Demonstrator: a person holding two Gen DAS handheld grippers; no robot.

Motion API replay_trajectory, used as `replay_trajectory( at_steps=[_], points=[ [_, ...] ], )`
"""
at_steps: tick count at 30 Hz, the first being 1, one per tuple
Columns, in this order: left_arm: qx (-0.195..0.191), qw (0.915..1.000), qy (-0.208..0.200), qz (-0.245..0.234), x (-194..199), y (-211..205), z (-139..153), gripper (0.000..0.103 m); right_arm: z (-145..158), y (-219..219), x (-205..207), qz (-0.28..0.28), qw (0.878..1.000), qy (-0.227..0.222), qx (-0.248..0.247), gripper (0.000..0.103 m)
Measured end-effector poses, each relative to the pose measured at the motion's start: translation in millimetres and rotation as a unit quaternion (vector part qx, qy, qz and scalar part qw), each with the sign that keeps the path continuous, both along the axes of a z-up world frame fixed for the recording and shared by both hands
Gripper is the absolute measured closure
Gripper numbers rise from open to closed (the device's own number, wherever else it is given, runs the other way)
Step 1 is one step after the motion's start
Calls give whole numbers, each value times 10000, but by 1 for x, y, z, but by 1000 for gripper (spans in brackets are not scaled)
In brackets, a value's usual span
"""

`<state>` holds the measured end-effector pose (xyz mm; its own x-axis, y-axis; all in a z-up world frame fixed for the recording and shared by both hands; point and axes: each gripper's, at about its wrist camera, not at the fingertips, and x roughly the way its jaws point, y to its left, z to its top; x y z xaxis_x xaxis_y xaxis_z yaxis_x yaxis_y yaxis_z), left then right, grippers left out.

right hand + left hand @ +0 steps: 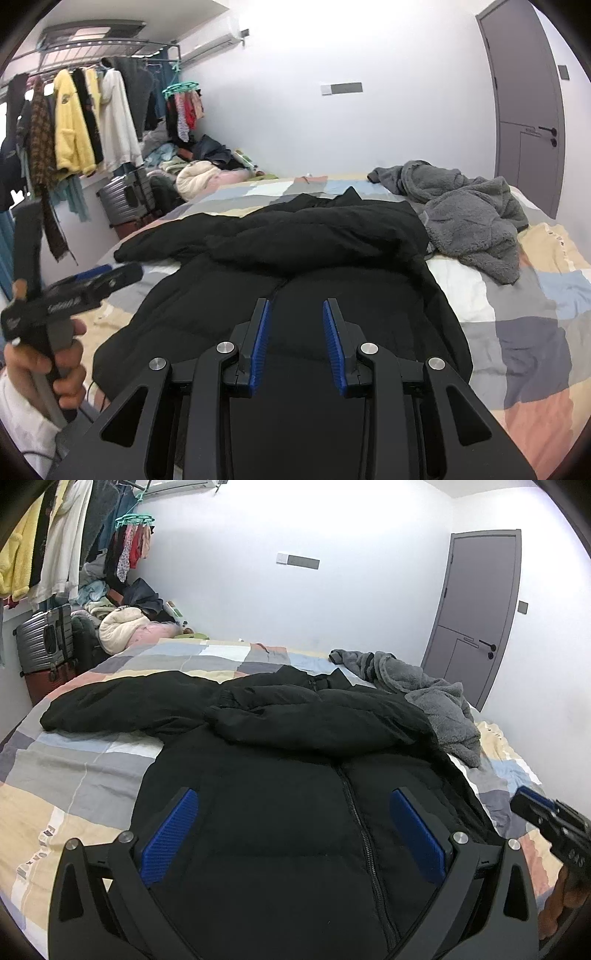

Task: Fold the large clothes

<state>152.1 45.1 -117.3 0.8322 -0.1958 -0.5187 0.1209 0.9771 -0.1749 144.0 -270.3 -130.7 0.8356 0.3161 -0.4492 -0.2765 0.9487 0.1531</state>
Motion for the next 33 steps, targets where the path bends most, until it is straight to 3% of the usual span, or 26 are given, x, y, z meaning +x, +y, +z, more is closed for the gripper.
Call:
replay_trajectory(
  at_steps=[2, 7, 11, 20, 27, 33],
  points=[
    [28, 10000, -12, 18, 0, 3, 3, 0, 1, -1, -5, -30, 10000, -59, 37, 66],
    [-41, 9996, -5, 270, 5, 28, 13, 0, 3, 4, -11, -93, 9997, -230, -81, 65],
    [-74, 9976, -74, 690, 18, 62, 25, 0, 4, 6, -15, -92, 9994, -322, -77, 55],
    [-89, 9912, 82, 1318, 83, 154, 29, 0, 0, 12, -6, -207, 9994, -265, -79, 45],
    [-959, 9772, 515, 1825, 131, 253, -4, 0, -2, 22, 2, -346, 9991, -162, -168, 38],
    [-1679, 9541, 524, 2423, 151, 336, -32, 0, -5, 36, 18, -441, 9985, -76, -304, 37]
  ],
)
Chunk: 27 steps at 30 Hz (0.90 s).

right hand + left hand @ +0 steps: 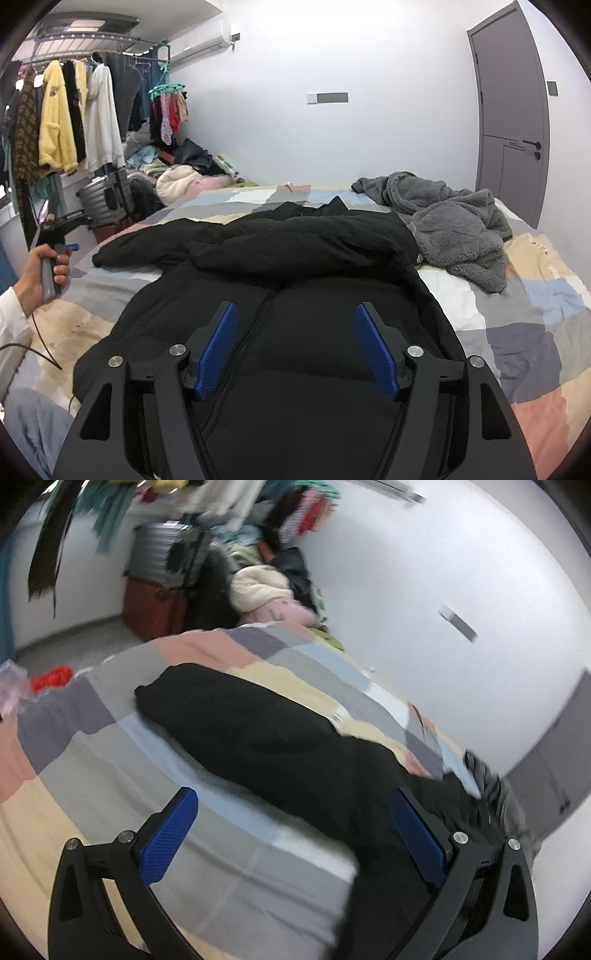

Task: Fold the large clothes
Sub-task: 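Grasp the other sleeve cuff with the left tool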

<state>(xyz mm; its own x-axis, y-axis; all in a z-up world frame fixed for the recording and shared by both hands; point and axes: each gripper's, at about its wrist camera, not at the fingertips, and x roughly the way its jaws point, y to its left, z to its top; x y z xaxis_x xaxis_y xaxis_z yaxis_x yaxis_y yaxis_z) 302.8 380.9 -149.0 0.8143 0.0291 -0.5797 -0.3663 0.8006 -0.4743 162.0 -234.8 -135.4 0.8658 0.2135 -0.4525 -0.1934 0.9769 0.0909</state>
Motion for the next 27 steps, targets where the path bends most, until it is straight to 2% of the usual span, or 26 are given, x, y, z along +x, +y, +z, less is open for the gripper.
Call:
replay_trajectory(
  at_steps=[6, 10, 14, 16, 19, 24, 27],
  points=[
    [-654, 9975, 161, 191, 18, 61, -48, 1, -6, 16, 14, -57, 9998, 193, -86, 36],
    [-1283, 9911, 60, 359, 26, 82, -87, 1, -7, 24, 23, -116, 9994, 322, -7, 27],
    [-1725, 9836, -160, 508, 39, 102, -109, 1, -4, 30, 29, -193, 9990, 400, 47, 18],
    [-1803, 9819, -252, 527, 48, 111, -113, 1, -1, 33, 33, -214, 9990, 392, 74, 14],
    [-1780, 9819, -166, 631, 70, 126, -124, 1, 3, 39, 45, -296, 9986, 427, 32, 7],
    [-1719, 9819, -293, 737, 101, 141, -130, 7, 7, 45, 84, -360, 9969, 692, -33, 7],
    [-1612, 9829, -294, 843, 117, 149, -131, 21, 5, 53, 106, -370, 9965, 681, -314, 7]
  ],
)
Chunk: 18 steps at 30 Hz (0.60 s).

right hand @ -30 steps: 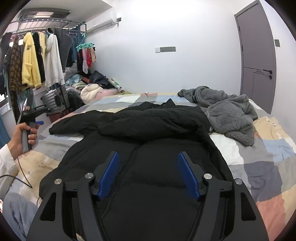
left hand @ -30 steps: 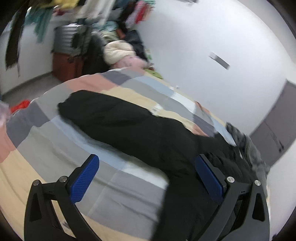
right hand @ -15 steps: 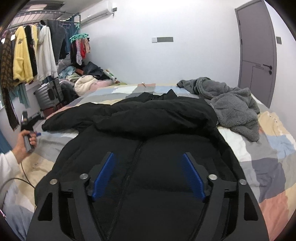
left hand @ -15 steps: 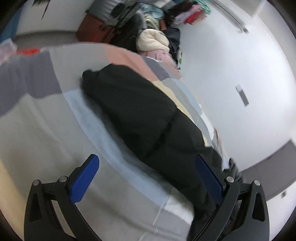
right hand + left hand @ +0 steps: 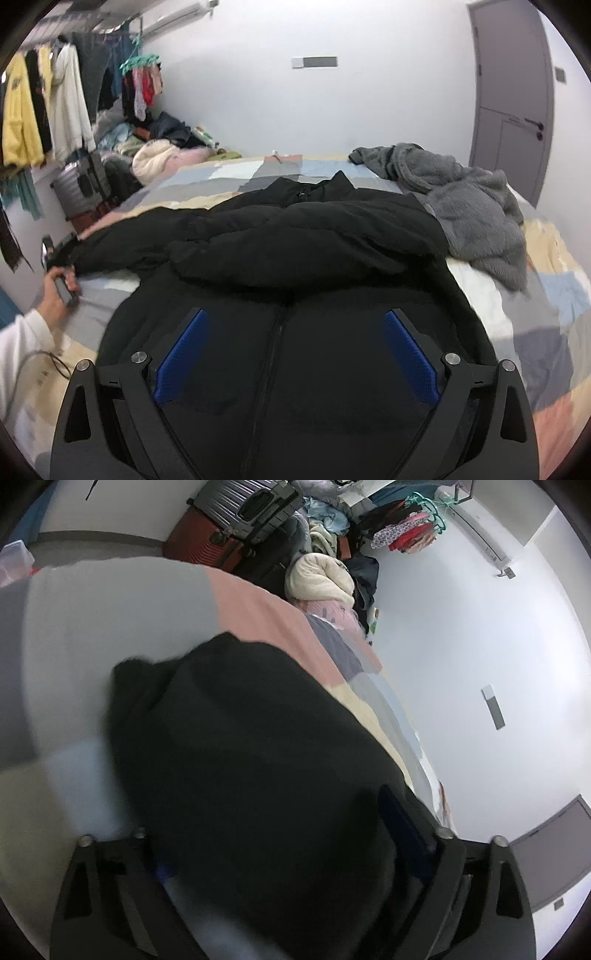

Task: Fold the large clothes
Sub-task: 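Grasp the other sleeve cuff with the left tool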

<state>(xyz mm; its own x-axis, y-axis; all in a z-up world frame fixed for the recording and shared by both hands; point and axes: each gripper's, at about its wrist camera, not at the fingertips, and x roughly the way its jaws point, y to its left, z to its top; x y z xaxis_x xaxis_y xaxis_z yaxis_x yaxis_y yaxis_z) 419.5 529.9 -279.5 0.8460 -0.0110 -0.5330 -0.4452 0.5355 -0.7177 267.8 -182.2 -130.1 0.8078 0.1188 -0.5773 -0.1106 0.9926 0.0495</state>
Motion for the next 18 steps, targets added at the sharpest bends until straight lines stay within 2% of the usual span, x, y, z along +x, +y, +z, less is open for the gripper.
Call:
replay_trajectory(
  at_steps=[2, 5, 8, 11, 14, 18],
  points=[
    [-4, 10000, 46, -18, 10, 7, -1, 42, 1, 2, 15, -11, 10000, -19, -89, 7],
    [125, 9999, 8, -113, 15, 11, 6, 65, -1, 3, 32, 117, 9999, -8, -44, 7],
    [371, 9990, 90, -220, 12, 7, 15, 77, -8, 10, 44, 199, 9994, 110, -259, 7],
    [721, 9965, 265, -327, 8, 5, 22, 81, -13, 8, 49, 80, 9995, 184, -244, 7],
    [740, 9963, 366, -234, 3, 6, 25, 84, -20, 3, 48, -11, 9992, 367, -139, 6],
    [1000, 9943, 358, -59, -3, 0, 39, 89, -32, -9, 40, 15, 9989, 477, 21, 4]
  ],
)
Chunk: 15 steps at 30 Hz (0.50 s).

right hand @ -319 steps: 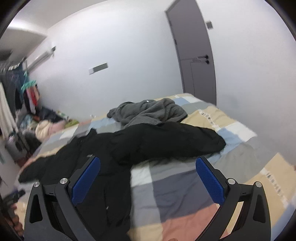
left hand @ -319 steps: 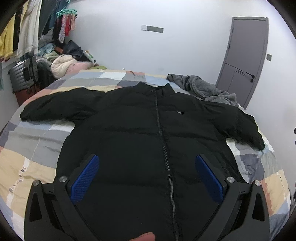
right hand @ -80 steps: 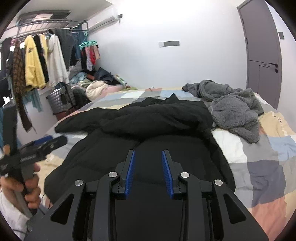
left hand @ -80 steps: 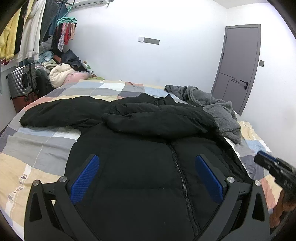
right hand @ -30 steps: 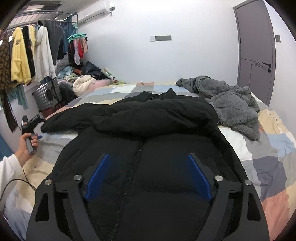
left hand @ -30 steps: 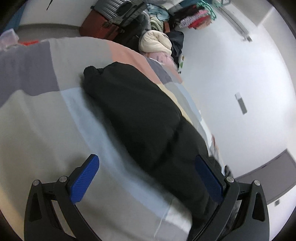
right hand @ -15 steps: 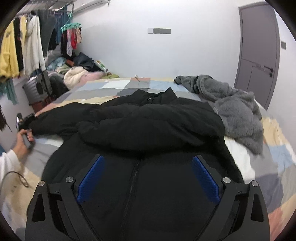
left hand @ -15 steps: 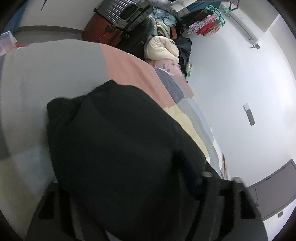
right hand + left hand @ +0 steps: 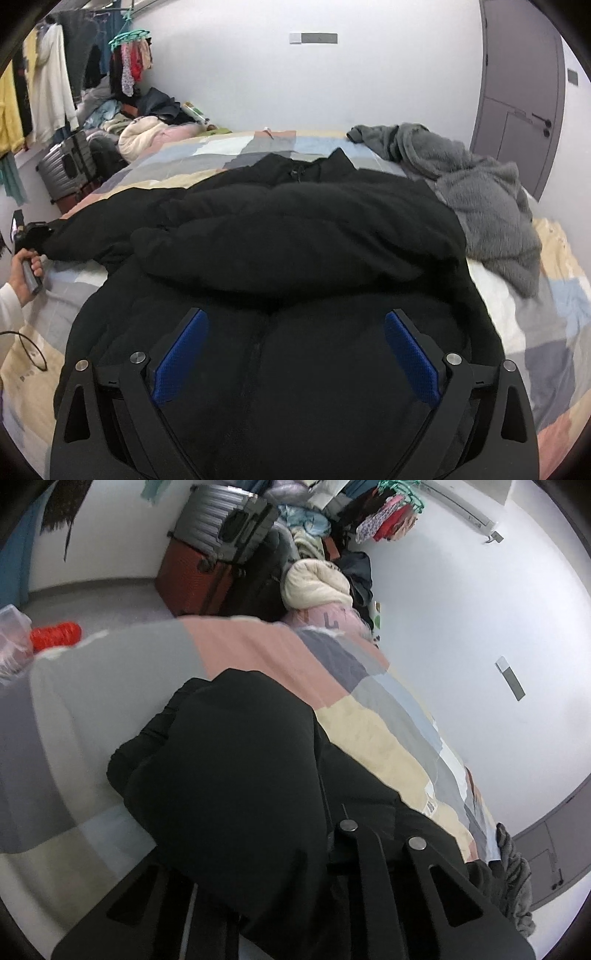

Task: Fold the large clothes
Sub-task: 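Grasp the other sleeve cuff with the left tool, then lift the sleeve with the left tool and fold it over the jacket body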

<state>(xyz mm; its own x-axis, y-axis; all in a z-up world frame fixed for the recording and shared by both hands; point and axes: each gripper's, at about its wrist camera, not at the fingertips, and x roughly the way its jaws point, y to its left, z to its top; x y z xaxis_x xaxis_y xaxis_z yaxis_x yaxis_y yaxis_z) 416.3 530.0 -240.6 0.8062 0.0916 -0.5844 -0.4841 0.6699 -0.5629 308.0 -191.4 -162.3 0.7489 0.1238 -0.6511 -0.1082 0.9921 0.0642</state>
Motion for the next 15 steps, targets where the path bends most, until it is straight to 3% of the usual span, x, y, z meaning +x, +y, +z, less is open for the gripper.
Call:
replay_trajectory(
  at_steps=[6, 11, 15],
  points=[
    [609, 9978, -87, 243, -24, -21, 45, 92, -1, -14, -35, 329, 9994, -84, 104, 1],
    [1116, 9933, -134, 273, -51, -48, 101, 93, 11, -31, -69, 317, 9987, -365, 152, 0],
    [1481, 9886, -196, 163, -69, -80, 147, 93, 13, -49, -83, 384, 9984, -347, 211, 0]
  ],
)
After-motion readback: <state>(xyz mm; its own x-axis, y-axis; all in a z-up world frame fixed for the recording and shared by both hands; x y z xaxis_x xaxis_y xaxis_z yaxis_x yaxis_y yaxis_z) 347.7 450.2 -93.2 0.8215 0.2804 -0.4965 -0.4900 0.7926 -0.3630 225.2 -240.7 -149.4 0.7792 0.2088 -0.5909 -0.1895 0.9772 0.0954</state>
